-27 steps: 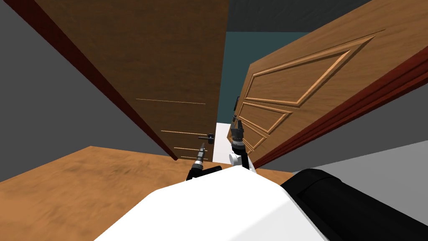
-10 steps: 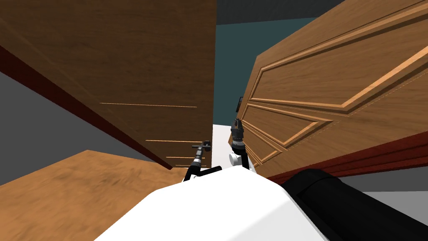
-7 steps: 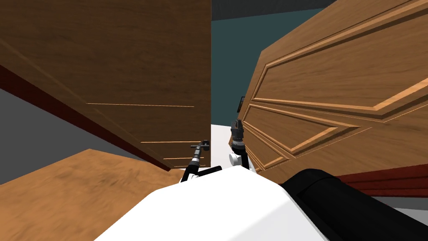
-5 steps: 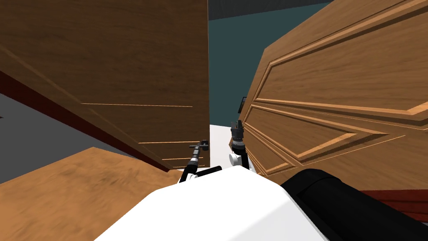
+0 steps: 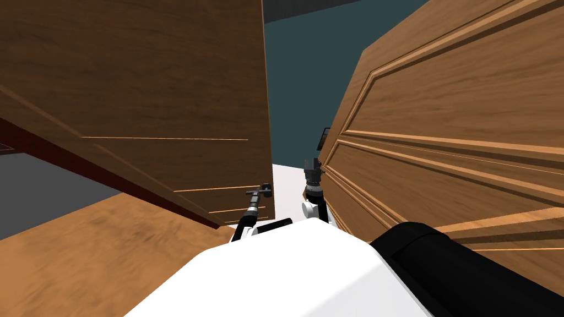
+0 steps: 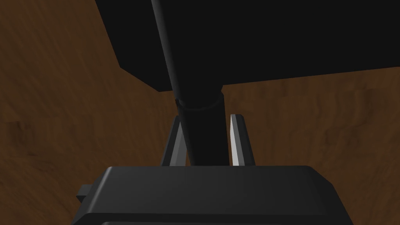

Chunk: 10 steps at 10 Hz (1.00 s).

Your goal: Push the door open

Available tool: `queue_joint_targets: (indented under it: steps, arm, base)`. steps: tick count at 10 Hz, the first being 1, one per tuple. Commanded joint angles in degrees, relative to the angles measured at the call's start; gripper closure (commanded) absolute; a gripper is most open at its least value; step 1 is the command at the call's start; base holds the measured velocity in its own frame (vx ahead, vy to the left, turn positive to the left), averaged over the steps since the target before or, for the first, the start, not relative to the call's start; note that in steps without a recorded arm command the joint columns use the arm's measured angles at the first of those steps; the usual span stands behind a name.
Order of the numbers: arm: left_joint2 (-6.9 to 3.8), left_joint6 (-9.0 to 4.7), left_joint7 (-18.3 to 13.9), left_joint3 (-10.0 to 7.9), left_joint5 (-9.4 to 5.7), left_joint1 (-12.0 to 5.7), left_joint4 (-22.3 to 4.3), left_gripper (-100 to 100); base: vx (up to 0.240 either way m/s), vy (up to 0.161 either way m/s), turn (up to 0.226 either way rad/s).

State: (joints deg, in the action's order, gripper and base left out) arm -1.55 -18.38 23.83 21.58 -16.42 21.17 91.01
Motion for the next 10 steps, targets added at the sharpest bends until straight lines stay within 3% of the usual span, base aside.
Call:
queue_joint_targets:
  steps: [1, 6, 10]
  arm:
    - [0.27, 0.01, 0.18, -1.87, -0.37, 0.32, 0.43, 100]
    - [2.26, 0.17, -0.09, -5.64, -1.52, -0.23, 0.71, 100]
    - [4.22, 0.26, -0.23, -7.67, -2.14, -0.53, 0.86, 100]
  base:
    - [0.126, -0.139, 0.12]
    - [0.152, -0.16, 0.118]
    - [0.151, -0.106, 0.075]
